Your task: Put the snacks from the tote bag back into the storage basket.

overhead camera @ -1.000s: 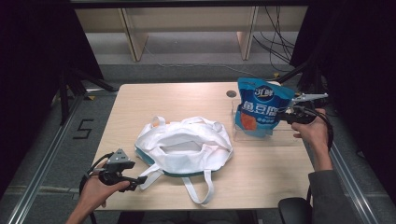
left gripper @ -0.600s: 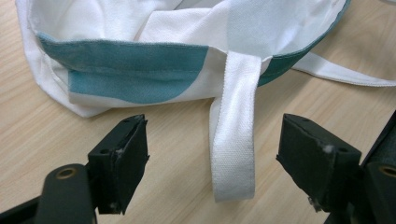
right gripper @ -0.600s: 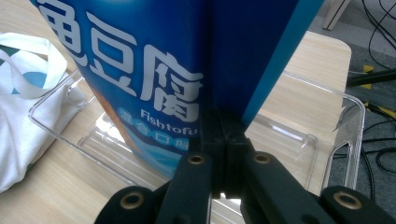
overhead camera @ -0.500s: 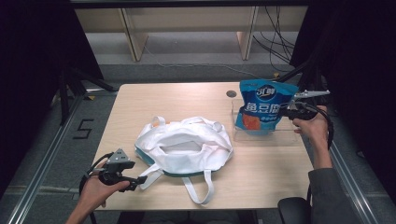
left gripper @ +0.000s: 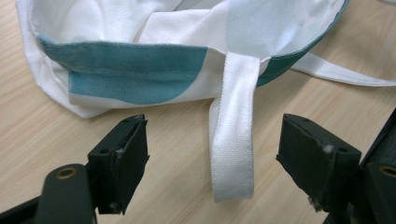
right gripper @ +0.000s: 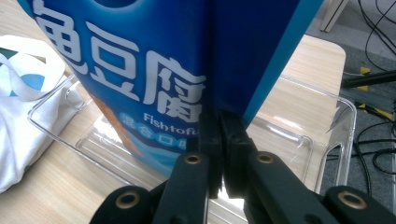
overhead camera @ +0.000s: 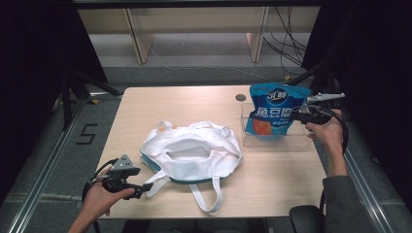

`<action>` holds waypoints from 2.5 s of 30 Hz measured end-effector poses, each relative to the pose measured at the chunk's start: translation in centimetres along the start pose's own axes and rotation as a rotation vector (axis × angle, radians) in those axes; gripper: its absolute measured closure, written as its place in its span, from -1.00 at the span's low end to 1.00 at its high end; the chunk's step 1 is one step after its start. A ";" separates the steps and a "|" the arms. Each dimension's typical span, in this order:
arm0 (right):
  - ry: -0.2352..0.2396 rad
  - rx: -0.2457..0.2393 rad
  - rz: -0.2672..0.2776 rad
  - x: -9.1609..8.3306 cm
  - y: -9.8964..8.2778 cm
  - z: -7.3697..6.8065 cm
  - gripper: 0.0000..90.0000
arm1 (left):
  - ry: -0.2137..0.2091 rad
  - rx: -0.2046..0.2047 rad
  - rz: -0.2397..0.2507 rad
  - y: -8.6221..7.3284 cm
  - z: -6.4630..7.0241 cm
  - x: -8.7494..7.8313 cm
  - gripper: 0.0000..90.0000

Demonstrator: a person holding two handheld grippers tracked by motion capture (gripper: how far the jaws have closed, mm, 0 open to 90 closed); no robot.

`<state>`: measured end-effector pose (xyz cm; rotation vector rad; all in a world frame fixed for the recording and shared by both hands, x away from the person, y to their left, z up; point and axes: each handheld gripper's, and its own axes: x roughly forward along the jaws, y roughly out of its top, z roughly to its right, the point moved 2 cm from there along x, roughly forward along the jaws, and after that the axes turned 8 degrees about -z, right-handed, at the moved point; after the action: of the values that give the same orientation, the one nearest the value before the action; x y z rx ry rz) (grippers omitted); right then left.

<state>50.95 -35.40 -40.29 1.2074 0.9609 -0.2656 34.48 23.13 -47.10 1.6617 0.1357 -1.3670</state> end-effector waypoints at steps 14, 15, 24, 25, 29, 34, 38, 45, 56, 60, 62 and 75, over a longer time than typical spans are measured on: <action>0.028 0.005 0.012 -1.9 0.5 -2.9 0.80 | -0.009 -0.006 0.002 0.0 0.0 -0.1 -0.48; 0.028 -0.023 0.006 -2.0 0.5 -3.0 0.79 | -0.013 -0.018 0.004 0.0 0.1 0.0 -0.48; 0.081 -0.048 0.025 -2.8 0.7 -5.3 0.62 | -0.011 -0.013 -0.001 0.0 0.2 0.0 -0.48; 0.093 -0.067 0.017 -2.9 0.7 -5.4 0.59 | -0.007 -0.012 -0.001 0.0 0.1 0.0 -0.48; 0.105 -0.066 0.036 -2.8 0.8 -6.2 0.50 | -0.013 -0.008 -0.001 0.0 0.1 0.0 -0.48; 0.126 -0.078 0.028 -2.7 1.1 -7.4 0.31 | -0.017 -0.022 0.006 0.0 0.1 0.1 -0.48; 0.144 -0.082 0.028 -2.1 1.4 -8.7 0.18 | -0.019 -0.021 0.002 0.0 0.1 0.0 -0.48; 0.179 -0.109 0.013 -1.0 1.6 -10.9 0.10 | -0.017 -0.015 0.001 0.0 0.1 0.0 -0.49; 0.204 -0.152 -0.017 0.3 1.3 -13.2 0.01 | -0.018 -0.008 0.004 0.0 0.1 0.0 -0.49; 0.222 -0.170 -0.046 1.0 1.0 -14.3 0.00 | -0.017 -0.006 0.005 0.0 0.1 0.0 -0.49; 0.228 -0.177 -0.063 1.3 0.9 -14.7 -0.02 | -0.012 -0.014 0.002 -0.1 0.1 0.0 -0.49; 0.242 -0.204 -0.053 2.6 -0.2 -16.7 -0.20 | -0.012 -0.014 0.003 -0.1 0.1 -0.1 -0.48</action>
<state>44.32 -20.12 -42.96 1.0427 1.2011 -0.0606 34.33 23.10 -47.07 1.6415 0.1349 -1.3703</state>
